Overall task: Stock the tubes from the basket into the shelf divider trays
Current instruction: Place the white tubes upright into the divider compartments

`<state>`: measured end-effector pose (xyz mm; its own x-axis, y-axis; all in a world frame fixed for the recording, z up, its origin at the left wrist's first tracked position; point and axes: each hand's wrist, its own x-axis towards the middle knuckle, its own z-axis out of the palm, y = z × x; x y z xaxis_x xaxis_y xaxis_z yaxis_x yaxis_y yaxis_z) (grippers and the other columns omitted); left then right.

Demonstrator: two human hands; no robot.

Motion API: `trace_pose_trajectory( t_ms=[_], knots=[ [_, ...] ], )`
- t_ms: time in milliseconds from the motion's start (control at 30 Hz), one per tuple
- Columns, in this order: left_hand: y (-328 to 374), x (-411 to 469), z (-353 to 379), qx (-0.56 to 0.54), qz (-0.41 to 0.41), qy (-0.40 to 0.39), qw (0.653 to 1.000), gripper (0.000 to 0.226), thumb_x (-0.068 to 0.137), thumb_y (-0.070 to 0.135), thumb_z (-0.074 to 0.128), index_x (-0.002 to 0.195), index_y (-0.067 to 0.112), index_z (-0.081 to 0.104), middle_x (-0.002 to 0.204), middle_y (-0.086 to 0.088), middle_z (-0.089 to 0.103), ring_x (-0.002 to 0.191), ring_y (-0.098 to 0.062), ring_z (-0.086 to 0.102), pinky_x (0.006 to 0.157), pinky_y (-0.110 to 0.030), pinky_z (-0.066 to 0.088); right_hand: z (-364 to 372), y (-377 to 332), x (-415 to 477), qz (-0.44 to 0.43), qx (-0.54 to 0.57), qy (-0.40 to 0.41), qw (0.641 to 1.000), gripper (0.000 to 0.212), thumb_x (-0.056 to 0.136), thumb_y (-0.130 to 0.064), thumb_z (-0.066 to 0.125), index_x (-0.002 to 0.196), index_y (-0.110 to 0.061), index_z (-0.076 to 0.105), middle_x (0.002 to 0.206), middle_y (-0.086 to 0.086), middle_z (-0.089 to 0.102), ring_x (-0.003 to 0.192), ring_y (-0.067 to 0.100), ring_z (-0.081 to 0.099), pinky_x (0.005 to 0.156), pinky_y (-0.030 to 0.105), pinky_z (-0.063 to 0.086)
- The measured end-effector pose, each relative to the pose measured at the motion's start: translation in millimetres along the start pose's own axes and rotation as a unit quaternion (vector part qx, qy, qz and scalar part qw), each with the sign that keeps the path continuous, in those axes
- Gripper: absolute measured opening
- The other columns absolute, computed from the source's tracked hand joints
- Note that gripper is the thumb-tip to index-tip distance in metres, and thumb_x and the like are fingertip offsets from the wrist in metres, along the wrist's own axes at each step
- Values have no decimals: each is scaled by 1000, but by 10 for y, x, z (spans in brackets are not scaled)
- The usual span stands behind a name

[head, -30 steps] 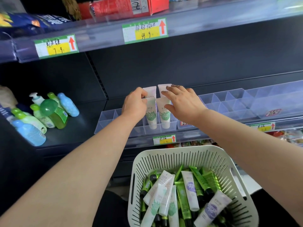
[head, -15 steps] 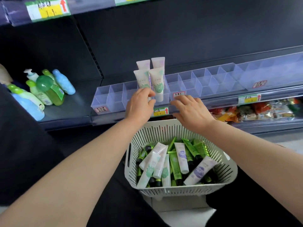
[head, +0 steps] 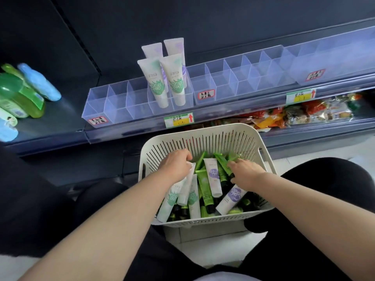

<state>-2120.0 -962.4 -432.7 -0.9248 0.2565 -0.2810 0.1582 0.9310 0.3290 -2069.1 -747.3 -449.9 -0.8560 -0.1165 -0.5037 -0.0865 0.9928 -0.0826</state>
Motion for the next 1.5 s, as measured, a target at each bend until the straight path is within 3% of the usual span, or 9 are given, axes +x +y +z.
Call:
trace_pose_trajectory(
  t_ms=[200, 467, 533, 700, 867, 1033, 1233, 1400, 1500],
  knots=[
    [16, 24, 100, -4, 5, -11, 1000, 26, 92, 15, 59, 116, 23, 62, 120, 2, 62, 107, -18, 58, 90, -35, 49, 166, 29, 19, 29, -15, -92, 995, 78, 77, -39, 76, 134, -10, 31, 126, 13, 47, 116, 32, 52, 92, 39, 46],
    [-200, -44, 142, 29, -41, -31, 998, 30, 91, 14, 61, 119, 21, 58, 121, 1, 60, 105, -17, 57, 85, -33, 49, -106, -142, 17, 22, 117, -17, 993, 90, 62, -33, 87, 132, -11, 35, 114, 5, 60, 102, 23, 58, 77, 30, 46],
    [-231, -91, 195, 45, -51, -48, 997, 31, 90, 14, 62, 120, 19, 57, 118, -1, 60, 101, -18, 57, 82, -32, 50, -186, -231, 20, 6, 173, 13, 985, 81, 64, -31, 86, 130, -16, 42, 115, 3, 60, 99, 21, 57, 75, 29, 44],
    [-272, -209, 299, 77, -58, -66, 993, 37, 92, 16, 61, 128, 14, 53, 114, -4, 59, 96, -19, 56, 71, -27, 43, -357, -381, -3, -50, 191, 63, 978, 31, 77, -27, 76, 105, -20, 65, 98, -2, 67, 87, 17, 59, 70, 27, 44],
    [-283, -267, 278, 78, -41, -51, 995, 33, 90, 14, 62, 121, 16, 56, 113, -3, 61, 99, -20, 58, 71, -27, 41, -415, -382, -29, -72, 262, 102, 957, 26, 78, -19, 73, 102, -21, 62, 94, -7, 62, 86, 13, 58, 73, 28, 49],
    [-249, -260, -35, -28, -75, 29, 996, 16, 86, 16, 64, 102, 18, 60, 94, 3, 59, 84, -18, 52, 68, -30, 41, -548, -440, -35, -94, 273, 144, 947, 16, 80, -15, 69, 95, -21, 67, 89, -7, 65, 80, 11, 57, 66, 23, 41],
    [-272, -322, -667, -129, -60, 196, 970, 16, 91, 15, 56, 106, 20, 57, 103, 0, 61, 92, -23, 57, 74, -37, 48, -841, -687, -80, -130, 273, 206, 931, 17, 85, -15, 63, 100, -23, 68, 90, -8, 65, 78, 11, 57, 62, 24, 39],
    [-343, -441, -1256, -182, -43, 286, 940, 15, 93, 13, 55, 108, 18, 55, 105, -4, 59, 92, -20, 54, 70, -30, 37, -1179, -898, -158, -142, 269, 264, 915, 17, 86, -20, 62, 101, -24, 67, 89, -7, 64, 80, 13, 56, 59, 24, 38],
    [-350, -522, -1549, -195, -39, 337, 920, 14, 93, 11, 54, 105, 18, 56, 101, -3, 60, 87, -19, 55, 70, -33, 42, -1374, -988, -197, -145, 271, 292, 906, 18, 86, -20, 60, 103, -26, 64, 88, -6, 62, 79, 15, 58, 60, 25, 37]
  ],
)
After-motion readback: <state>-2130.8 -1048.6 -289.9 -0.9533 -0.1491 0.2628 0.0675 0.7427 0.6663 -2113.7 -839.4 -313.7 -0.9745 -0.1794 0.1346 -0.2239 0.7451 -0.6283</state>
